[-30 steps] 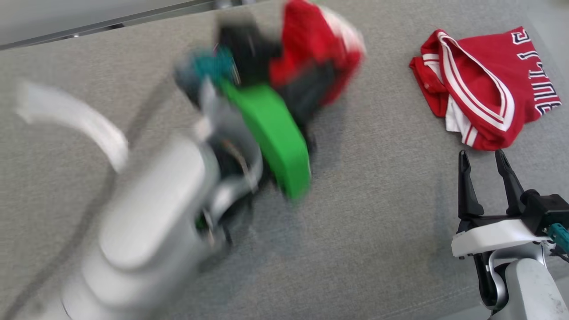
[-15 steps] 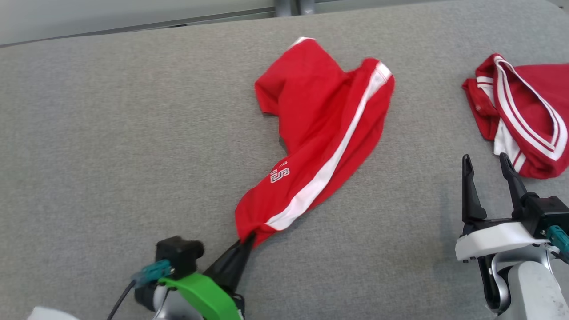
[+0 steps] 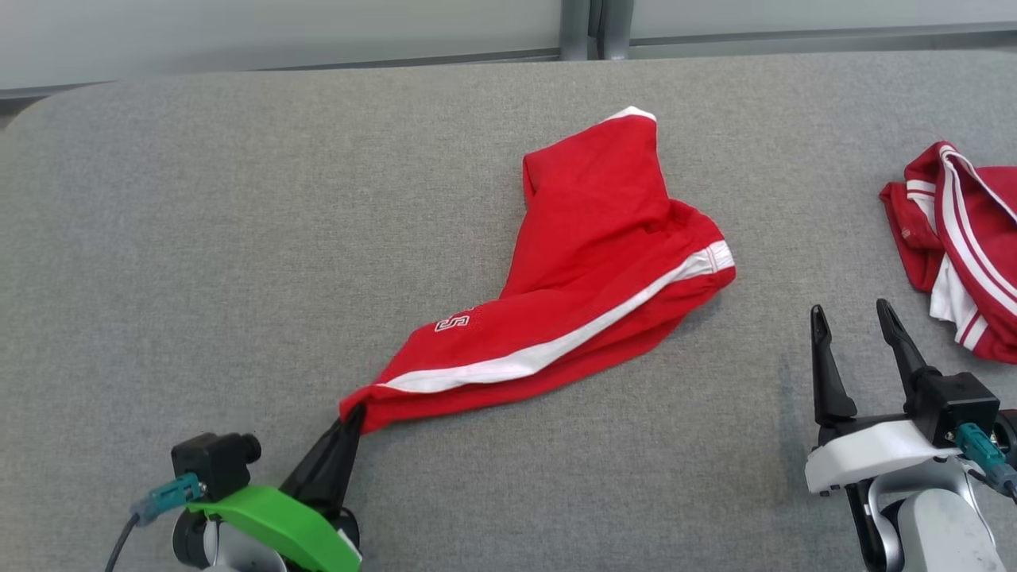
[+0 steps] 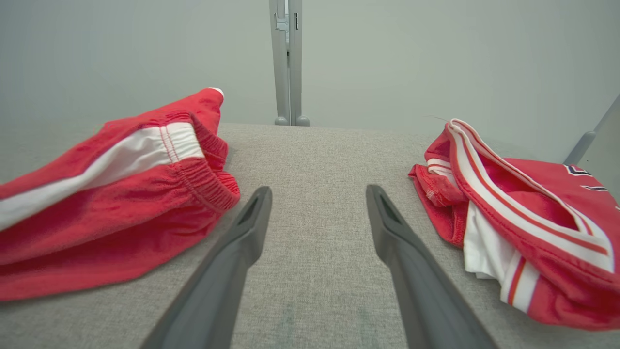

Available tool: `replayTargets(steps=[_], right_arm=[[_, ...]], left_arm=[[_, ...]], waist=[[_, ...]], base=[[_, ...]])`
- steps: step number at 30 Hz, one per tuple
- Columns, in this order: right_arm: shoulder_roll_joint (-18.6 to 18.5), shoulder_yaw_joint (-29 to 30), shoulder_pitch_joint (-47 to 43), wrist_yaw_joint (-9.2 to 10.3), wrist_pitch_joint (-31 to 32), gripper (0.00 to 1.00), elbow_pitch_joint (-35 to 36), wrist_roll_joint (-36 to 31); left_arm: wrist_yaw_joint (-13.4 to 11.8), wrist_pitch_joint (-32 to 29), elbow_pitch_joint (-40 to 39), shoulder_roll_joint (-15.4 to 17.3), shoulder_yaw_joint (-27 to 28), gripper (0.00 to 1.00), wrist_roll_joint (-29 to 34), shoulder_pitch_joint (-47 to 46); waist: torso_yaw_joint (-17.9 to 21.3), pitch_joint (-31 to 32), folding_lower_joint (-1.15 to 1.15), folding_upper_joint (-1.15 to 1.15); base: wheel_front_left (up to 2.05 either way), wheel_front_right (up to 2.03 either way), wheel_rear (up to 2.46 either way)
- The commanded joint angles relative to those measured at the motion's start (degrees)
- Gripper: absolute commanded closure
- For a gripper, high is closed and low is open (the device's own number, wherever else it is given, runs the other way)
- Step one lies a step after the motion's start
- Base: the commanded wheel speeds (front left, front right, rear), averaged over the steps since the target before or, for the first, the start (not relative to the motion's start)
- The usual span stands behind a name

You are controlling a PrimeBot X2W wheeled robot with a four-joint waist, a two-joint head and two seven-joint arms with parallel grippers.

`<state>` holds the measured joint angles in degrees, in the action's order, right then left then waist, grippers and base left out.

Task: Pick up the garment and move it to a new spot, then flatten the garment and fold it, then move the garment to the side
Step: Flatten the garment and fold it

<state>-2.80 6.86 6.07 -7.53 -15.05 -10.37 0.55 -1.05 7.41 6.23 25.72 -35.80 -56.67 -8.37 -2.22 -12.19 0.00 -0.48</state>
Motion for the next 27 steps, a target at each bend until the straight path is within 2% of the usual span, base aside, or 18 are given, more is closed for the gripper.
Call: replayTargets(steps=[1, 2, 4, 7, 11, 15, 16, 17, 22, 27], right_arm=[[-0.2, 0.2, -1.1, 0.08, -0.2, 0.0, 0.2, -0.5], [-0.2, 0.3, -1.3, 0.08, -0.2, 0.0, 0.2, -0.7], [-0.2, 0.6, -1.9, 0.08, -0.2, 0.0, 0.6, -1.4], [-0.2, 1.0, -2.6, 0.08, -0.2, 0.0, 1.1, -2.2], [-0.2, 2.0, -3.6, 0.08, -0.2, 0.0, 2.0, -3.1], [-0.2, 2.8, -4.9, 0.08, -0.2, 0.0, 2.7, -3.8], [-0.2, 2.8, -4.9, 0.08, -0.2, 0.0, 2.7, -3.8], [-0.2, 3.1, -5.9, 0.08, -0.2, 0.0, 3.0, -4.0], [-0.2, 3.7, -7.7, 0.08, -0.2, 0.0, 3.4, -4.2], [-0.2, 4.1, -9.3, 0.08, -0.2, 0.0, 3.8, -4.0]], left_arm=[[0.8, 1.0, 1.1, -0.3, 0.2, 0.05, -0.2, 1.3], [1.4, 1.5, 1.6, -0.3, 0.0, 0.0, -0.1, 1.5], [2.9, 2.6, 3.1, -0.1, -0.6, 0.0, 0.5, 2.2], [3.1, 3.9, 4.2, 0.2, -0.3, 0.0, 1.2, 2.8], [1.5, 5.8, 4.3, 0.1, 1.4, 0.0, 1.6, 4.6], [-1.9, 7.5, 3.6, -0.5, 4.4, 0.0, 4.1, 6.4], [-1.9, 7.5, 3.6, -0.5, 4.4, 0.0, 4.1, 6.4], [-3.3, 7.7, 2.9, -1.4, 6.1, 0.0, 5.6, 7.6], [-5.0, 7.8, 1.3, -3.5, 10.5, 0.0, 10.1, 10.0], [-5.3, 7.8, -0.4, -6.3, 16.6, 0.0, 16.9, 13.1]], waist=[[-0.6, 0.8, 0.0, 0.48], [-0.7, 1.0, 0.0, 0.48], [-1.1, 1.5, 0.0, 0.48], [-1.5, 1.8, 0.0, 0.48], [-2.1, 2.6, 0.0, 0.48], [-2.6, 4.1, 0.0, 0.48], [-2.6, 4.1, 0.0, 0.48], [-2.9, 5.0, 0.0, 0.48], [-3.3, 7.0, 0.0, 0.48], [-3.3, 8.6, 0.0, 0.48]], base=[[0.0, 0.0, 0.0], [0.0, 0.0, 0.0], [0.0, 0.0, 0.0], [0.0, 0.0, 0.0], [0.0, 0.0, 0.0], [0.0, 0.0, 0.0], [0.0, 0.0, 0.0], [0.0, 0.0, 0.0], [0.0, 0.0, 0.0], [0.0, 0.0, 0.0]])
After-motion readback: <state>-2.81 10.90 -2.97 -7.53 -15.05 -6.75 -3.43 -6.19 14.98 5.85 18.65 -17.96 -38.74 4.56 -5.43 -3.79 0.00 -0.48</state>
